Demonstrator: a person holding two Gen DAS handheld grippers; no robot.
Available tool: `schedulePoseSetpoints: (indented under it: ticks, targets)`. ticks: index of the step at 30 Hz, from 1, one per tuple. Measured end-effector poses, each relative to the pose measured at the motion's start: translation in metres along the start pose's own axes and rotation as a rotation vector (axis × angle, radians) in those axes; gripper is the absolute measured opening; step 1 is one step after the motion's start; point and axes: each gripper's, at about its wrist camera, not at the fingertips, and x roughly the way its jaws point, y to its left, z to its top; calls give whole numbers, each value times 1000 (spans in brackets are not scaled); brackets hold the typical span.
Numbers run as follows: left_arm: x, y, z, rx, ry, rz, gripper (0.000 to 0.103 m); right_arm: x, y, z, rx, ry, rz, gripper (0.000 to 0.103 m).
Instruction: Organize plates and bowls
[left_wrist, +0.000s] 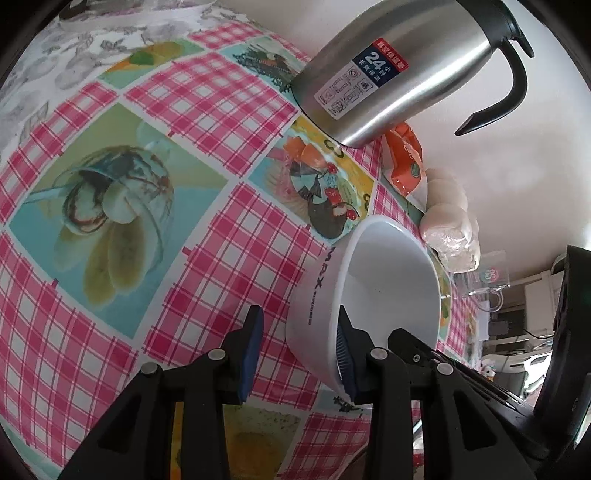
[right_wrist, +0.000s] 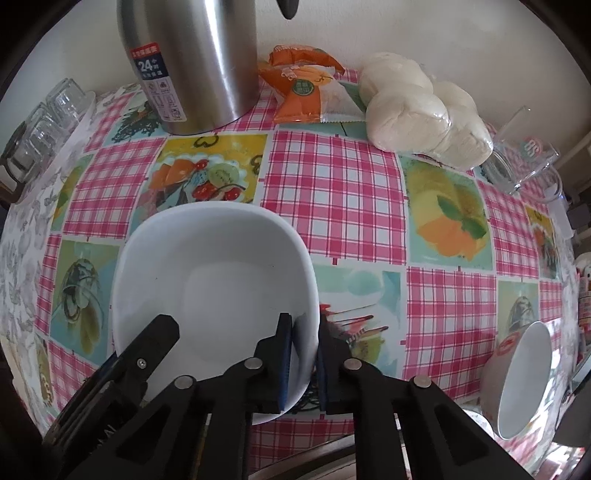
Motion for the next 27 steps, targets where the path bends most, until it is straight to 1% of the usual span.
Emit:
schedulePoseSetpoints:
  ticks: [1, 3, 4, 7, 8, 13, 20, 27]
  targets:
    - [0, 1, 1, -5, 3, -9, 36, 0, 0, 0, -2, 0, 4, 12]
    - [-1, 3, 1, -18, 10, -36, 24, -3, 1, -1, -13, -3, 13, 11]
    - [-3, 3, 1, -19, 12, -46, 22, -5, 2, -1, -21, -7, 16, 10]
    - [-5, -3, 0, 11, 7, -13, 22, -9, 6, -3, -32, -16, 14, 10]
    - [-6, -3, -1, 11, 9, -12, 21, -11, 6, -4, -31, -18, 18, 10]
    - [-10, -2, -1, -5, 20, -50, 21, -23, 1, -9, -20, -43, 45, 10]
    - [-48, -29, -4, 67, -58, -34, 21, -59, -9, -19, -5, -128, 92, 10]
    - [-84, -67, -17, 155, -127, -36, 21, -109, -30, -38, 26, -257, 117, 10]
